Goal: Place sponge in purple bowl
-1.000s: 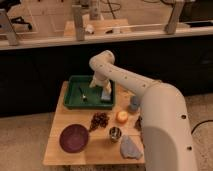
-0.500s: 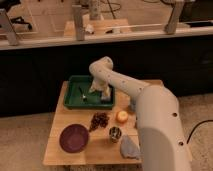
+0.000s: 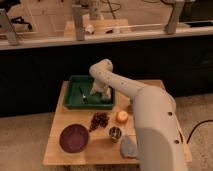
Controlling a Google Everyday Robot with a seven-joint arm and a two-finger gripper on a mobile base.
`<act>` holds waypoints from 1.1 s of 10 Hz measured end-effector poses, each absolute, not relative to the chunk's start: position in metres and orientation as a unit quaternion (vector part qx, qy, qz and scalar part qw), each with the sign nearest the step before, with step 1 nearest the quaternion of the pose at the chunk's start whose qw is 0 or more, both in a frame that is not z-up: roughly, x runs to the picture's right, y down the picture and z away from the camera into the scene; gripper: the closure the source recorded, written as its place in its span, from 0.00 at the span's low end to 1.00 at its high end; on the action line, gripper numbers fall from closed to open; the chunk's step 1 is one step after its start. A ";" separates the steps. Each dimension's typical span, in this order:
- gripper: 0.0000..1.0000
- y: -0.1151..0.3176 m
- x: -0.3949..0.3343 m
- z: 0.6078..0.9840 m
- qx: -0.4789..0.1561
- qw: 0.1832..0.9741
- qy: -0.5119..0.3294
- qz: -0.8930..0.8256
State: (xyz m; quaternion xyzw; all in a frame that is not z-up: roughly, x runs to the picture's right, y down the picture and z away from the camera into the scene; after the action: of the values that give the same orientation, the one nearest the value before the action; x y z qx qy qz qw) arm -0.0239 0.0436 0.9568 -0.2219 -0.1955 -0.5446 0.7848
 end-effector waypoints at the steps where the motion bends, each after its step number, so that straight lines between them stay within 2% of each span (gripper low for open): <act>1: 0.20 0.043 -0.021 0.959 -0.223 0.786 -0.190 -0.544; 11: 0.20 0.048 -0.021 0.977 -0.234 0.788 -0.184 -0.539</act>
State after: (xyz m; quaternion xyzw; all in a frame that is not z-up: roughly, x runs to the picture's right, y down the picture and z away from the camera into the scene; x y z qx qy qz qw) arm -0.0213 0.0483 0.9772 -0.2343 -0.1839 -0.5386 0.7882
